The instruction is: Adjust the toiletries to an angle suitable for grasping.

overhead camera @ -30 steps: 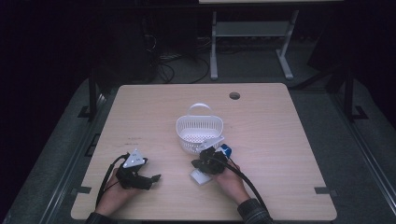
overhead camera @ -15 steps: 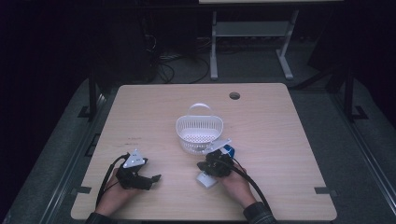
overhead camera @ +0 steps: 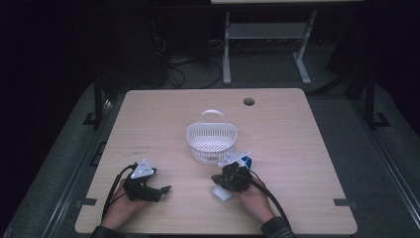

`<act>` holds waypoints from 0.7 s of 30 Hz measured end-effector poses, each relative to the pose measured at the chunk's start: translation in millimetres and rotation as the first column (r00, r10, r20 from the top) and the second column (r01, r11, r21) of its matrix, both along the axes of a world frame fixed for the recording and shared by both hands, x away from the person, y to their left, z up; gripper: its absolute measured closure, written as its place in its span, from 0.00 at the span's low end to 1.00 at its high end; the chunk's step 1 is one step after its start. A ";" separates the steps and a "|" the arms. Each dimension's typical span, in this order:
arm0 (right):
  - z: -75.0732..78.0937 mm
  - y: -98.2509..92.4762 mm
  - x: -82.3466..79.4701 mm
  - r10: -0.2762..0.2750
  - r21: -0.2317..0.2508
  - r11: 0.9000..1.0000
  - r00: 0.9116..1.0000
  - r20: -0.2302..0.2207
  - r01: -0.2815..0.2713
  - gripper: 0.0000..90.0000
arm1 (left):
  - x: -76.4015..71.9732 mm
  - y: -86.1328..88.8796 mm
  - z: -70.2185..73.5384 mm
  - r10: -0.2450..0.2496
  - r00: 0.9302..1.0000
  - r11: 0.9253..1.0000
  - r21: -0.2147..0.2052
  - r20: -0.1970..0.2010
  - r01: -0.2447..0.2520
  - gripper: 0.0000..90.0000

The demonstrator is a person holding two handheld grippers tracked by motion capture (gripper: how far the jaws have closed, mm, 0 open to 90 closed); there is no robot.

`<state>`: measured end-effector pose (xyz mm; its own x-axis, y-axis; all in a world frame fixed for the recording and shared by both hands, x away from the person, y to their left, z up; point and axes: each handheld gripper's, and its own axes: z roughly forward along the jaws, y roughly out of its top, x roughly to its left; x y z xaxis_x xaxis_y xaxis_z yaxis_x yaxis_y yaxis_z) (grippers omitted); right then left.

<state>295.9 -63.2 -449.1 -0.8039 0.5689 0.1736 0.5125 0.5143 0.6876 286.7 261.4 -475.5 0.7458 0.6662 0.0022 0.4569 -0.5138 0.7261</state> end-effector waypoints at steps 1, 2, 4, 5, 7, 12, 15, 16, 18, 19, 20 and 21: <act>0.2 1.3 -1.9 0.005 0.004 1.000 1.000 -0.002 -0.005 1.00 | 0.0 0.0 0.0 0.000 1.000 1.000 0.000 0.000 0.000 0.14; 0.5 2.7 -3.6 0.012 0.002 1.000 1.000 -0.002 -0.012 1.00 | 0.0 0.0 0.0 0.000 1.000 1.000 0.000 0.000 0.000 0.14; 0.4 4.1 -5.2 0.018 0.003 1.000 1.000 -0.004 -0.018 1.00 | 0.0 0.0 0.0 -0.001 1.000 1.000 0.000 0.000 0.001 0.14; 0.2 5.4 -6.5 0.024 0.001 1.000 1.000 -0.005 -0.024 1.00 | -0.1 -0.1 0.0 -0.001 1.000 1.000 0.000 0.000 0.001 0.14; -0.9 7.8 -8.9 0.033 0.001 0.999 0.999 -0.007 -0.033 1.00 | -0.1 0.1 0.2 -0.005 1.000 1.000 0.004 0.000 0.005 0.14; -2.8 11.1 -13.0 0.043 0.000 0.999 0.999 -0.013 -0.043 1.00 | -0.2 0.2 0.3 -0.007 1.000 1.000 0.005 -0.002 0.007 0.14; -3.3 9.9 -15.1 0.050 0.001 0.999 0.999 -0.011 -0.049 1.00 | -0.3 0.1 0.3 -0.007 1.000 1.000 0.003 -0.003 0.007 0.14; -3.2 9.4 -16.4 0.048 0.000 0.999 0.999 -0.015 -0.048 1.00 | -0.4 0.0 0.2 -0.007 1.000 1.000 0.003 -0.004 0.007 0.14; -3.4 7.6 -17.9 0.051 0.001 0.999 0.999 -0.012 -0.051 1.00 | -0.5 -0.2 0.1 -0.005 1.000 1.000 -0.001 -0.004 0.005 0.14; -3.4 7.6 -17.9 0.051 0.001 0.999 0.999 -0.012 -0.051 1.00 | -0.5 -0.2 0.1 -0.005 1.000 1.000 -0.001 -0.004 0.005 0.14; -3.0 6.7 -18.9 0.048 0.000 0.999 0.999 -0.015 -0.048 1.00 | -0.6 -0.2 0.1 -0.005 1.000 1.000 -0.001 -0.004 0.005 0.14; -3.1 5.8 -19.6 0.049 0.001 0.999 0.999 -0.013 -0.049 1.00 | -0.6 -0.2 0.1 -0.006 1.000 1.000 0.000 -0.004 0.006 0.14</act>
